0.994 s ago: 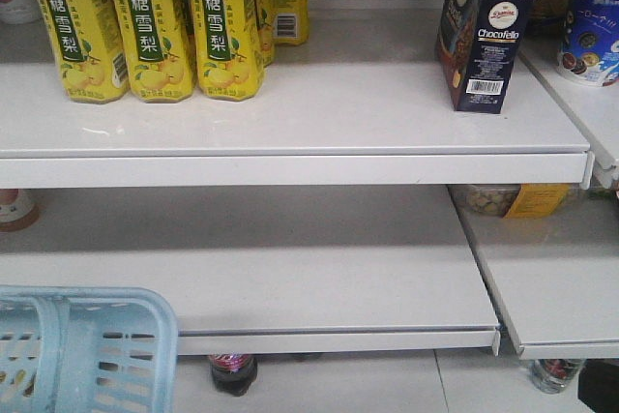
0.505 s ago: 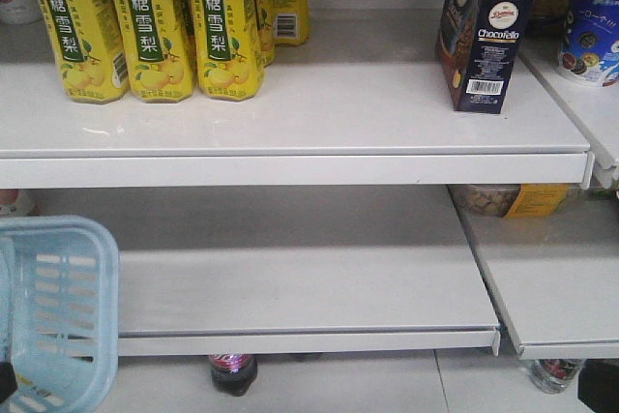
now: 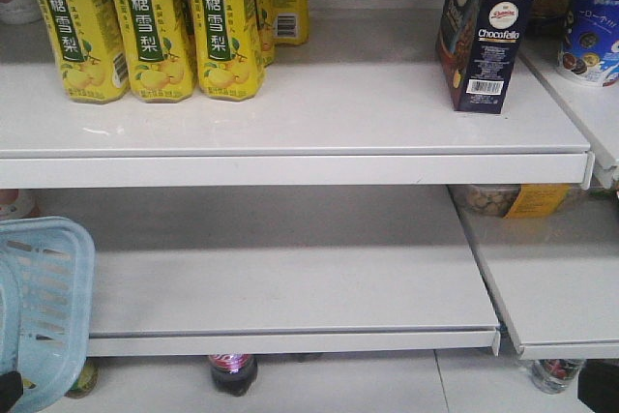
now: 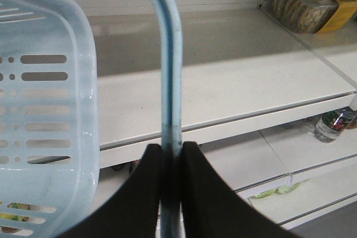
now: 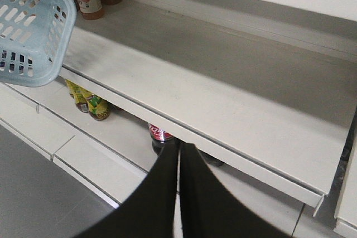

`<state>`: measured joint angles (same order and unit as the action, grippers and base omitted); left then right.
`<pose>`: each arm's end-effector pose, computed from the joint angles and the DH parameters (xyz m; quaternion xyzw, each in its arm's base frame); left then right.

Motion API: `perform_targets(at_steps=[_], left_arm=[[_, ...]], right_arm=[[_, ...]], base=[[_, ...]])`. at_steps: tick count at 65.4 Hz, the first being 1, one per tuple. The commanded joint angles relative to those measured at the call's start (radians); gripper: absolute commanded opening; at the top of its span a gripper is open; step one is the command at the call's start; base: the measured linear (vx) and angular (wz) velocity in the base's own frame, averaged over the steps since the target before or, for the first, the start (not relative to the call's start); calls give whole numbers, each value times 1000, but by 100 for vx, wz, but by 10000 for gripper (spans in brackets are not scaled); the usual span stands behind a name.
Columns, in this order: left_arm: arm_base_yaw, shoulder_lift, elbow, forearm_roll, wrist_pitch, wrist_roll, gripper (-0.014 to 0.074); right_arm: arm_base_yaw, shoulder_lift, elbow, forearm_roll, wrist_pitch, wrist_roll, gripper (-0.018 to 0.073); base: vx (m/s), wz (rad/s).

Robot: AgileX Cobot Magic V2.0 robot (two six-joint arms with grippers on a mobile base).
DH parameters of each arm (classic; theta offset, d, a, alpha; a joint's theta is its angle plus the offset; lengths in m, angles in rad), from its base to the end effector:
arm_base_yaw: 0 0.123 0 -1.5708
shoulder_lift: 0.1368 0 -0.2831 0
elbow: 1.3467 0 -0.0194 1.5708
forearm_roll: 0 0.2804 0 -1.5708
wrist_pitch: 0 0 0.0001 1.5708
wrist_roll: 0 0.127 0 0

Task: Left arm holds basket, right arm returns cookies

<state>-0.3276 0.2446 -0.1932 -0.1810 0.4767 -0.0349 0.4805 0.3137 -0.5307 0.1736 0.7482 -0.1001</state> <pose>0.1212 -0.0523 0.2045 0.0775 0.8388 -0.1729 0.5104 0.1005 0.0692 0.2954 -0.2198 0.8134 0.1829 0.5067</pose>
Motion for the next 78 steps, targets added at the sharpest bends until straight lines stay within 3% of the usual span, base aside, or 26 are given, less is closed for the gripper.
perform_targets(at_steps=[1,19,32,51,78], left_arm=[[4,-44,5,20,-118,18,-7],[60,-196,109,20,-153,16,-7],[106,-272,185,18,-258,15,-7],[174,-272,195,31,-327,16,-7],[329,-272,195,28,-330,16,-7]], right_arm=[[-5,8,-25,11,-65,-11,-3],[-5,8,-25,11,-65,-11,-3],[-5,8,-25,11,-65,-11,-3],[-5,8,-25,11,-65,-11,-3],[-5,8,-25,11,-65,-11,-3]], base=[[0,0],[0,0],[0,0],[0,0],[0,0]])
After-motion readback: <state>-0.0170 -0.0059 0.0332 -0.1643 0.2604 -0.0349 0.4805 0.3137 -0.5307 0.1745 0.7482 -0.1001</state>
